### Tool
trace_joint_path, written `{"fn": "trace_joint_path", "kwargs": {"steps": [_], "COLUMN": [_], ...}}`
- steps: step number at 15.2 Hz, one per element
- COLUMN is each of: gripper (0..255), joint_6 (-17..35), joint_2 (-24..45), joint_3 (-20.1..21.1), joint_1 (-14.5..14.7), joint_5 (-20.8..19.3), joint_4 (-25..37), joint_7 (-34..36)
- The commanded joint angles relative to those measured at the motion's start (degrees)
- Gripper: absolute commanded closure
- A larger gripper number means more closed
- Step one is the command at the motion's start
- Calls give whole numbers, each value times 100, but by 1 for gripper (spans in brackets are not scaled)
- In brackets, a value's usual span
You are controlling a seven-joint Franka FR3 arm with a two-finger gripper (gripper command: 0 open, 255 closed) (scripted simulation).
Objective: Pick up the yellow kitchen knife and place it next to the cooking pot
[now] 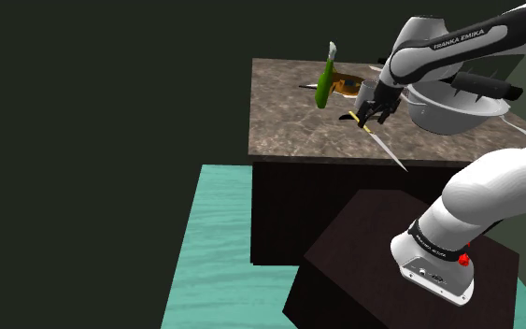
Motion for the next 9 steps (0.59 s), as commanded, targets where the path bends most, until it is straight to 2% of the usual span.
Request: {"fn": "trace_joint_path", "kwargs": {"steps": [1,2,9], "gripper": [0,0,0], "joint_6": [-428,-610,-610], "joint_2": [-234,-321,-321], "joint_3": [61,87,87], "joint_1": [-15,-19,-20], "joint_5": [4,10,10], "joint_4": [185,281,281], "joint_7": [19,23,23]}}
